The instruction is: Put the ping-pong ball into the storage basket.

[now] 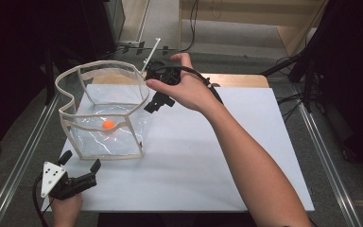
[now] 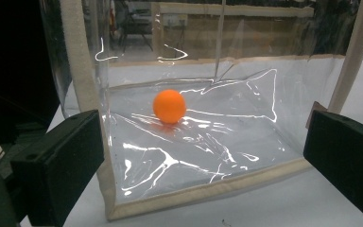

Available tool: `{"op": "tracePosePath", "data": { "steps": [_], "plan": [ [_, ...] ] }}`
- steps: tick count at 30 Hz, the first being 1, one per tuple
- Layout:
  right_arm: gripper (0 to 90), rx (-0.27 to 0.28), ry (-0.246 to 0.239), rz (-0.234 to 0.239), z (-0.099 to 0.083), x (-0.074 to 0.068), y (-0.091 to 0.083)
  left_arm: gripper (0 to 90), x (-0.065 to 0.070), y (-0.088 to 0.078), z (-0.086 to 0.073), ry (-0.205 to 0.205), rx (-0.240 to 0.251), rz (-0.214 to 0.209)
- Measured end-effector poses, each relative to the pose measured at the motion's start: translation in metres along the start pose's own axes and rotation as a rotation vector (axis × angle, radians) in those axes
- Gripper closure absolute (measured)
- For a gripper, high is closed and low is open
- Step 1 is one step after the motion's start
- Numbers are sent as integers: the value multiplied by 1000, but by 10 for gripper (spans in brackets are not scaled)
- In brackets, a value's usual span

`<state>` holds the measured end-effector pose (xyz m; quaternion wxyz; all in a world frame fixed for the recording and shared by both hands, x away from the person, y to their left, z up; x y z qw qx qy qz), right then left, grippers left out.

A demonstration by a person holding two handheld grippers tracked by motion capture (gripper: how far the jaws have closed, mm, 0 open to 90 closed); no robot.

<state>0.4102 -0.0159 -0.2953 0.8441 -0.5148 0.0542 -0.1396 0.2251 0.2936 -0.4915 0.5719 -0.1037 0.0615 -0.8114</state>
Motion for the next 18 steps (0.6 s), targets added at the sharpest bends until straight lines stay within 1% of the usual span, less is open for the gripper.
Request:
{"op": "tracePosePath", "data": {
  "steps": [4, 5, 13, 18],
  "plan": [
    [3, -3, 6, 1, -6, -2, 3, 0, 0, 0, 0, -1, 0, 0],
    [3, -3, 2, 0, -7, -1, 3, 0, 0, 0, 0, -1, 0, 0],
    [2, 3, 24, 0, -21, -5, 8, 0, 0, 0, 0, 0, 0, 0],
    [2, 4, 29, 2, -29, -6, 11, 0, 0, 0, 0, 2, -1, 1]
  ]
}}
Point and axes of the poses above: each handheld gripper's, and its own axes: y roughly forward along the jaws, z roughly out of its top, x roughly to its right, the point moved 1 cm from there along y, roughly forward along the jaws, and after that the axes turned 5 degrees about -y, right-handed, at the moved point
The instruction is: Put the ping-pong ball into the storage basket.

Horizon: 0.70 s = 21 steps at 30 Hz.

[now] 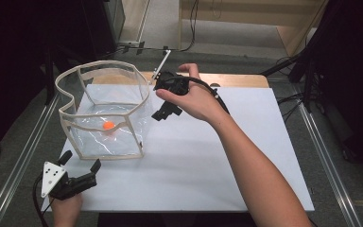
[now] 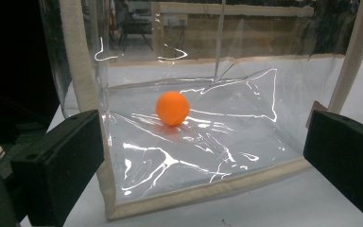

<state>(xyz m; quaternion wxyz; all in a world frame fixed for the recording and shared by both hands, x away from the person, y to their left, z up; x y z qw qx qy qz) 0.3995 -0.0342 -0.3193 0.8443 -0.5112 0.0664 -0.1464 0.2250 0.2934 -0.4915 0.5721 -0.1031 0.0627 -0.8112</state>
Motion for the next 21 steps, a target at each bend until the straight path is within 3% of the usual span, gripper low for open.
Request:
{"op": "tracePosePath", "data": {
  "steps": [21],
  "plan": [
    [0, 18, 40, -21, -33, -4, 6, 0, 0, 0, 0, 3, -1, 2]
  ]
}}
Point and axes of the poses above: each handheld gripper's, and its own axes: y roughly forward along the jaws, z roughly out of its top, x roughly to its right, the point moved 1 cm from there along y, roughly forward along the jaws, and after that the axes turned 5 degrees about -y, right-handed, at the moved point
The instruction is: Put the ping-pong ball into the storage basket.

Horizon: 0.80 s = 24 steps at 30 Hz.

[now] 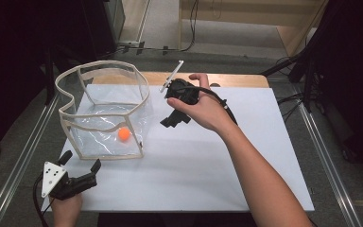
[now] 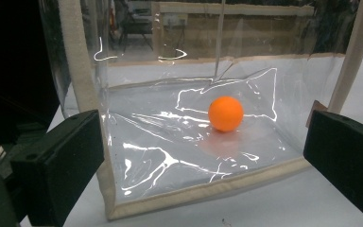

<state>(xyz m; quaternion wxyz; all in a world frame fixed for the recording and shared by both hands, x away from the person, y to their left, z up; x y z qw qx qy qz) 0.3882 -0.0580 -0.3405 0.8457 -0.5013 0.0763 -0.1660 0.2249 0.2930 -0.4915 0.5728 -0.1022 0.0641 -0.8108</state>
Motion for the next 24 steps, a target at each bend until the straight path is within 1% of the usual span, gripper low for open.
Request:
{"op": "tracePosePath", "data": {
  "steps": [1, 2, 5, 8, 9, 12, 13, 15, 19, 21, 23, 24],
  "plan": [
    [0, 6, -7, 1, -2, 0, 0, 0, 0, 0, 0, 2, -2, 0],
    [0, 4, 8, -1, -4, -1, 0, 0, 0, 0, 0, 1, -2, 1],
    [0, 16, 2, -2, -10, 0, 2, 0, 0, 0, 0, 2, -2, 0],
    [0, 15, 9, -3, -16, -1, 3, 0, 0, 0, 0, 3, -2, 1],
    [0, 22, 17, -3, -18, -1, 4, 0, 0, 0, 0, 3, -1, 1],
    [0, 39, 17, -2, -24, -2, 5, 0, 0, 0, 0, 4, -2, 2],
    [0, 31, 22, -4, -27, -2, 5, 0, 0, 0, 0, 4, -1, 2],
    [0, 41, 20, -3, -31, -3, 7, 0, 0, 0, 0, 4, -2, 2],
    [0, 43, 38, 0, -40, -4, 8, 0, 0, 0, 0, 4, -1, 2],
    [0, 49, 33, -4, -44, -4, 9, 0, 0, 0, 0, 4, -1, 2],
    [0, 53, 41, 0, -48, -4, 10, 0, 0, 0, 0, 5, -1, 2],
    [0, 57, 43, -6, -49, -4, 10, 0, 0, 0, 0, 4, -1, 2]
  ]
}}
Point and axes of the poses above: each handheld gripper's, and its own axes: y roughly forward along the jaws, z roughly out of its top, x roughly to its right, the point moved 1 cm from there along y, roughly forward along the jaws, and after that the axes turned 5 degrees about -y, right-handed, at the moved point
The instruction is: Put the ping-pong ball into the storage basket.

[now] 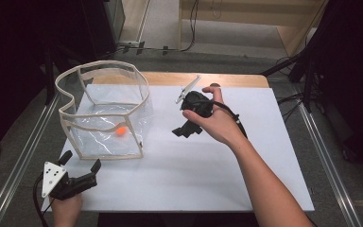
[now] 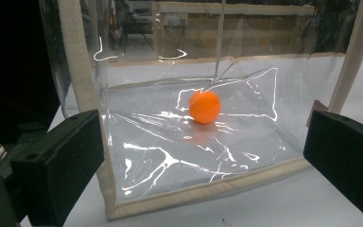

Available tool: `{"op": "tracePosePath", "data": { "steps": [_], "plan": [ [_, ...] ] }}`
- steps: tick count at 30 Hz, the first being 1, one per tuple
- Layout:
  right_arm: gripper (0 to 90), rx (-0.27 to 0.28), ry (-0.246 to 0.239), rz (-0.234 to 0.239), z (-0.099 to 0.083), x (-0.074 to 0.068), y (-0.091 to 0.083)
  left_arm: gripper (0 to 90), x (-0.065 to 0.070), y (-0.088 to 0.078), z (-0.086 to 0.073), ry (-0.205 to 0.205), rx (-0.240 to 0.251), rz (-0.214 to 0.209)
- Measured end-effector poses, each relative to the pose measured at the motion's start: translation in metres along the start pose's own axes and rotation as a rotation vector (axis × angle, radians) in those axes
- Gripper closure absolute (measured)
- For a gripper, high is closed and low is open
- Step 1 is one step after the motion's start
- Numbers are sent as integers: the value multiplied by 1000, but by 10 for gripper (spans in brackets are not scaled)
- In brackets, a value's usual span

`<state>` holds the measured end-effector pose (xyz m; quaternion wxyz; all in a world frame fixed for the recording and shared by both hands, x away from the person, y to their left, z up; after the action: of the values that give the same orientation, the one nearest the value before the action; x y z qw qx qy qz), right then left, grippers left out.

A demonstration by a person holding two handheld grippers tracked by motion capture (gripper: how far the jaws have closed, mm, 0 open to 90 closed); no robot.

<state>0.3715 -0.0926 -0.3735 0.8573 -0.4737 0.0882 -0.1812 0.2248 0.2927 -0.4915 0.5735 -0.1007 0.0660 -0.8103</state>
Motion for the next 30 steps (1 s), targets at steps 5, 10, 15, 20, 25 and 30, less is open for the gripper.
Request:
{"op": "tracePosePath", "data": {
  "steps": [5, 10, 15, 20, 25, 30],
  "plan": [
    [0, 12, -4, 1, -10, -2, 2, 0, 0, 0, 0, 0, 1, 0],
    [0, 29, 4, -5, -22, -2, 6, 0, 0, 0, 0, 0, 1, 0],
    [0, 52, 24, -9, -37, -3, 8, 0, 0, 0, 0, 1, 1, 0],
    [0, 65, 34, -10, -50, -4, 10, 0, 0, 0, 0, 1, 1, 1],
    [0, 85, 43, -12, -62, -5, 12, 0, 0, 0, 0, 1, 1, 1],
    [0, 111, 64, -19, -76, -6, 12, 0, 0, 0, 0, 2, 1, 2]
  ]
}}
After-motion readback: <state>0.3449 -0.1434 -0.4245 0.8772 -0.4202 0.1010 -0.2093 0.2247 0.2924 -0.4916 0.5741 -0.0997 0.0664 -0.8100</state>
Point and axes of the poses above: each handheld gripper's, and its own axes: y roughly forward along the jaws, z roughly out of its top, x roughly to its right, the point moved 1 cm from there along y, roughly forward along the jaws, and after that the axes turned 5 degrees about -y, right-handed, at the moved point
